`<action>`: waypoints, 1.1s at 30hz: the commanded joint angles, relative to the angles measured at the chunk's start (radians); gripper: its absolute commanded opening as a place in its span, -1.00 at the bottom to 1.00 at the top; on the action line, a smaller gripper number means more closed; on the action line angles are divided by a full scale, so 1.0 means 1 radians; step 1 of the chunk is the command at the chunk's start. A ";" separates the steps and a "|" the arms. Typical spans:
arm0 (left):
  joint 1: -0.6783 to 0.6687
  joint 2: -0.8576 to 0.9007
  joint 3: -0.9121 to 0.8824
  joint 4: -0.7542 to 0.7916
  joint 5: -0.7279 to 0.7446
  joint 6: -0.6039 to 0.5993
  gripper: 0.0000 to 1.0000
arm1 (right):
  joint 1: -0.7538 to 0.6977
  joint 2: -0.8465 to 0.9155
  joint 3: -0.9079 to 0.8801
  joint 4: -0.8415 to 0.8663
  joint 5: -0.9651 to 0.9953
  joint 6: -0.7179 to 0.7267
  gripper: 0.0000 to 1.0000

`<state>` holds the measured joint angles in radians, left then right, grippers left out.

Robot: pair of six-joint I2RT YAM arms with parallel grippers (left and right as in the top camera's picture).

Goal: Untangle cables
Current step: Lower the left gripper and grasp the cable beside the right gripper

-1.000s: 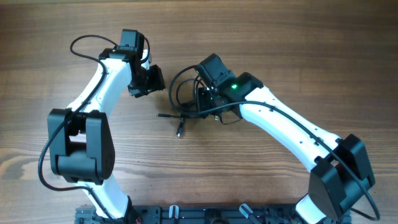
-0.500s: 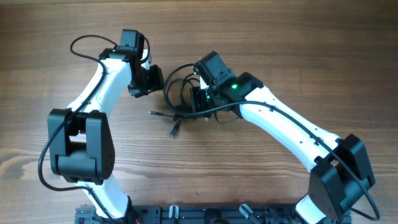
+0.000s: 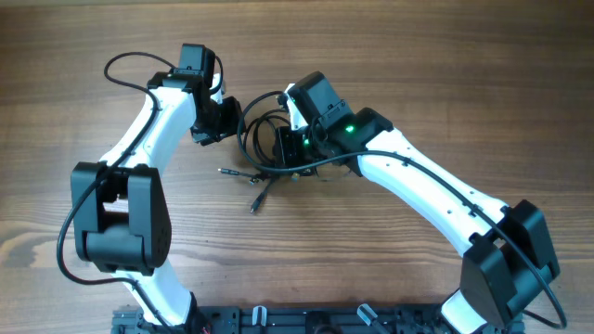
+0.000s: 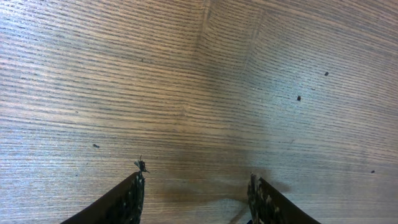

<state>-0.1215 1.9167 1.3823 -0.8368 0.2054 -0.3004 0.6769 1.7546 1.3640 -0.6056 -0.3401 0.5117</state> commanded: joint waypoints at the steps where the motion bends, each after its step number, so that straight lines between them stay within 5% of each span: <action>1: 0.000 -0.009 -0.010 0.000 -0.010 0.008 0.11 | -0.005 -0.011 0.019 0.020 -0.025 -0.010 -0.91; 9: 0.019 -0.018 -0.010 -0.016 -0.024 0.008 -0.20 | -0.004 -0.011 0.018 -0.016 0.153 -0.011 -0.91; 22: 0.097 -0.261 -0.010 -0.170 0.381 0.030 -0.22 | -0.017 -0.010 0.017 -0.019 0.224 0.101 -0.91; 28: 0.061 -0.267 -0.010 -0.301 0.598 0.030 -0.89 | -0.019 -0.010 0.017 -0.010 0.095 0.101 -0.91; 33: 0.021 -0.267 -0.010 -0.307 0.665 0.001 -0.92 | -0.019 -0.010 0.017 0.002 0.024 0.098 -0.91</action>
<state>-0.0711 1.6459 1.3750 -1.1461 0.7502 -0.2798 0.6621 1.7546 1.3640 -0.6186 -0.2287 0.6025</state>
